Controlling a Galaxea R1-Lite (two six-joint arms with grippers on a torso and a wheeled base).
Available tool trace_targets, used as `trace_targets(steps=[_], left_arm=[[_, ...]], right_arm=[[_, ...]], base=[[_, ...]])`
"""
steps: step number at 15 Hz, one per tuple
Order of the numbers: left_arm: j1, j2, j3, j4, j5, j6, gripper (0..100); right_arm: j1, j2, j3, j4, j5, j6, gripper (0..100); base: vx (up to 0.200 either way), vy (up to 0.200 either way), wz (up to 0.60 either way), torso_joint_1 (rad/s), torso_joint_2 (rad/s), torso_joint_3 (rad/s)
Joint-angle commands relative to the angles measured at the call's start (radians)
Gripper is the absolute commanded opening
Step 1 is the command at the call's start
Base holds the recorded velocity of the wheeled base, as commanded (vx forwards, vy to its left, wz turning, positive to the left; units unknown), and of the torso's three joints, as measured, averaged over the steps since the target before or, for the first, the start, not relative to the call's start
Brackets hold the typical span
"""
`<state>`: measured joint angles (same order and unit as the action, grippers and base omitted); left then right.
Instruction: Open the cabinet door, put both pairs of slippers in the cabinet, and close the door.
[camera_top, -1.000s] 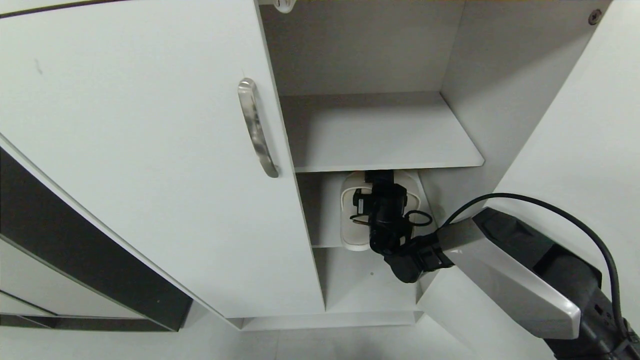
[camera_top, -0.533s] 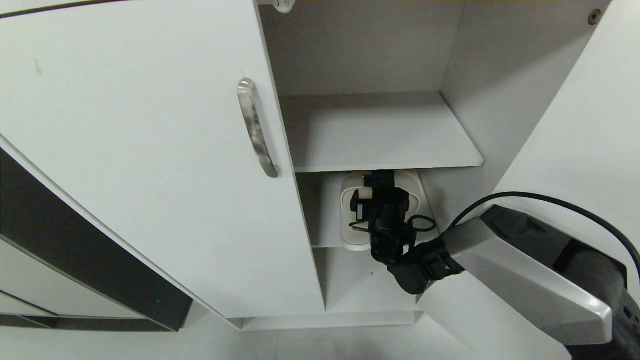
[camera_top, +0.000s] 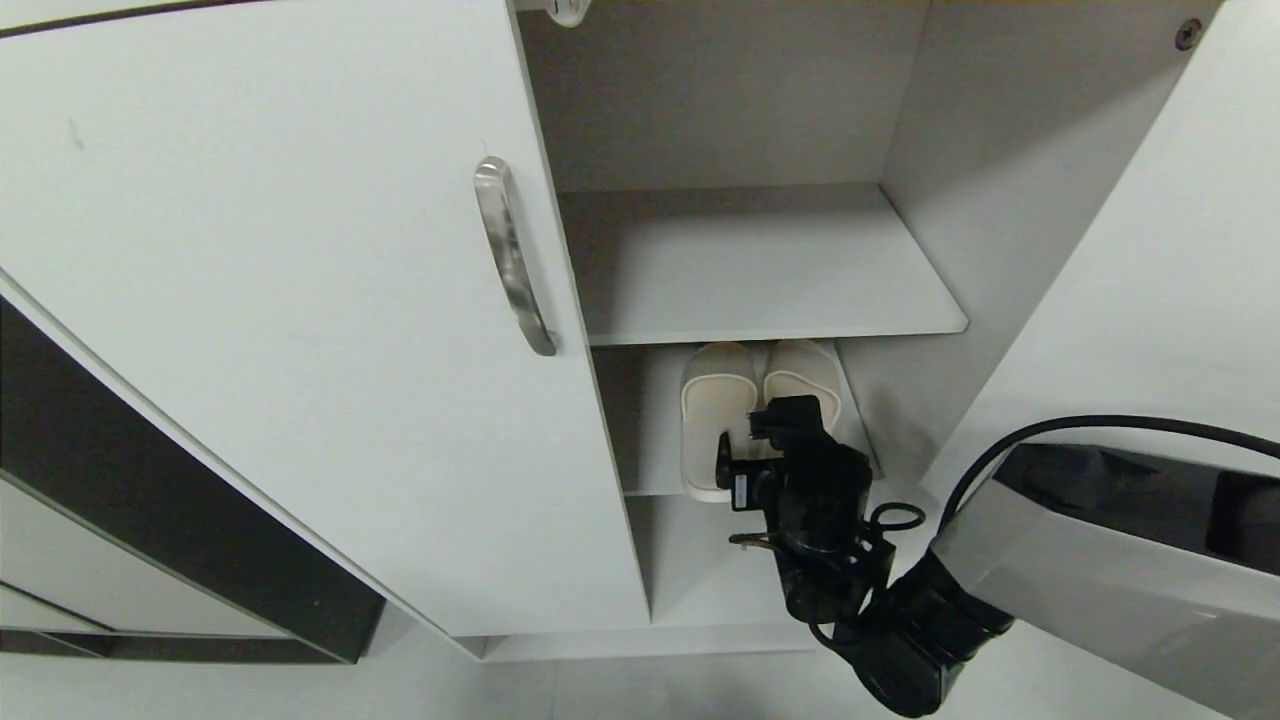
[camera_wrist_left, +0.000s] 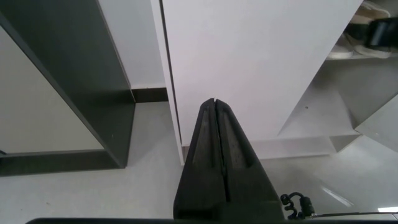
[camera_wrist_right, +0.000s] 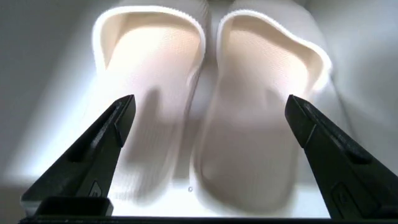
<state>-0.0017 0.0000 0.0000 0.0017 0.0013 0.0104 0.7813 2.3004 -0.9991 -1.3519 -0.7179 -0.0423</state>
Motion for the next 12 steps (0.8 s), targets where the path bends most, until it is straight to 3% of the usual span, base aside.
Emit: trace_targets(steps=[1,6,12], left_arm=[[0.0,0.002,0.0,0.0,0.0,0.0,0],[0.0,0.002,0.0,0.0,0.0,-0.001,0],[0.0,0.002,0.0,0.0,0.0,-0.001,0]], right_arm=[[0.029,-0.055,0.074,-0.03,0.0,-0.017,100],[0.039,-0.055,0.077,-0.03,0.0,-0.019,100],[0.041,-0.045,0.083,-0.032,0.0,-0.019,100]], base=[[0.0,0.0,0.0,0.0,0.0,0.0],[0.0,0.0,0.0,0.0,0.0,0.0],[-0.2,0.0,0.0,0.0,0.0,0.003]])
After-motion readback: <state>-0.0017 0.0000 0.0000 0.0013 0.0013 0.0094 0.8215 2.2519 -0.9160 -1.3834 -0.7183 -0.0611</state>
